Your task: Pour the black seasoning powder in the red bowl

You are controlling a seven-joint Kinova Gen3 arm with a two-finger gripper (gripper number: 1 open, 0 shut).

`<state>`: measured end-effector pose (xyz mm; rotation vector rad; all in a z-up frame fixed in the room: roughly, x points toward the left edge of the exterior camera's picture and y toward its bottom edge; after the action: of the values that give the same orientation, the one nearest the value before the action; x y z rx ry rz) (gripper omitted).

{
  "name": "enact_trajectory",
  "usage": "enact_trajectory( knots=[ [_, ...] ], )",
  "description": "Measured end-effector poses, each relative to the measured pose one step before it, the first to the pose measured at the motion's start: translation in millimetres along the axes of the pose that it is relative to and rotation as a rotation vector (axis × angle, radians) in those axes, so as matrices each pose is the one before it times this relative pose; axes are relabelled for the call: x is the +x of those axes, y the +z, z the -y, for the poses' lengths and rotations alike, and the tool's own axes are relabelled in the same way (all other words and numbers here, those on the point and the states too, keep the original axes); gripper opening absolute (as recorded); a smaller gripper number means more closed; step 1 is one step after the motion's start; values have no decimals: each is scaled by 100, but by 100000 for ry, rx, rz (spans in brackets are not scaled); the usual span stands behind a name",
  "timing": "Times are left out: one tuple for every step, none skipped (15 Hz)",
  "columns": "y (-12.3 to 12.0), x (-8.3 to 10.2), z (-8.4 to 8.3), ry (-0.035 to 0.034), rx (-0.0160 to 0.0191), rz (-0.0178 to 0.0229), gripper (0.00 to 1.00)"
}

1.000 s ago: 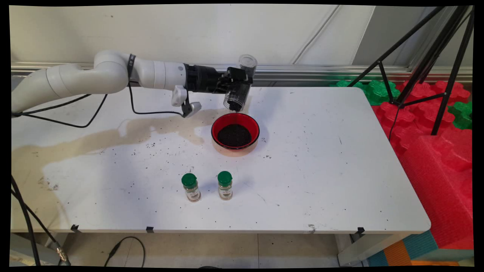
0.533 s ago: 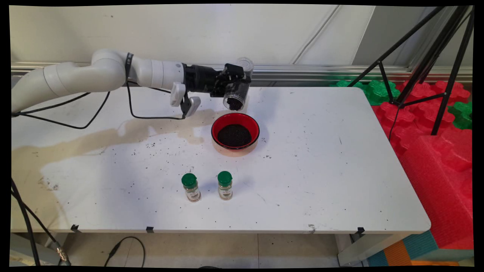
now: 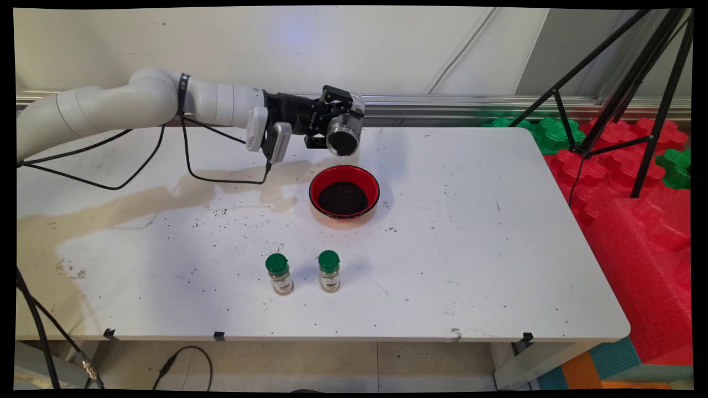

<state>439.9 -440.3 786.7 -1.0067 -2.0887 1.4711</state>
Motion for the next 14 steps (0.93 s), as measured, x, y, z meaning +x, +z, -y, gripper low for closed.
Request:
enact_trajectory(
  knots=[
    [-76,-46,46,-2865,-62,-245,0],
    [-123,-75,90,-4501,-84,-357,0],
    [-157,-84,105,-5219,-134,-357,0],
    [-144,-77,99,-4537,-59,-237,0],
    [-95,-52,77,-3076,-27,-155,0],
    [-194,-99,131,-5341,-27,-210,0],
    [-169,-78,130,-4816,-11,-270,0],
    [-208,-73,141,-5467,-46,-353,0],
    [-178,-48,159,-5567,-106,-500,0],
    [-188,-30,111,-4815,-170,-428,0],
    [-142,-17,65,-3032,-75,-239,0],
    [-265,-23,136,-6276,-216,-566,0],
    [-148,-12,62,-3808,-243,-348,0],
    [-167,4,71,-3741,-193,-345,0]
  ],
)
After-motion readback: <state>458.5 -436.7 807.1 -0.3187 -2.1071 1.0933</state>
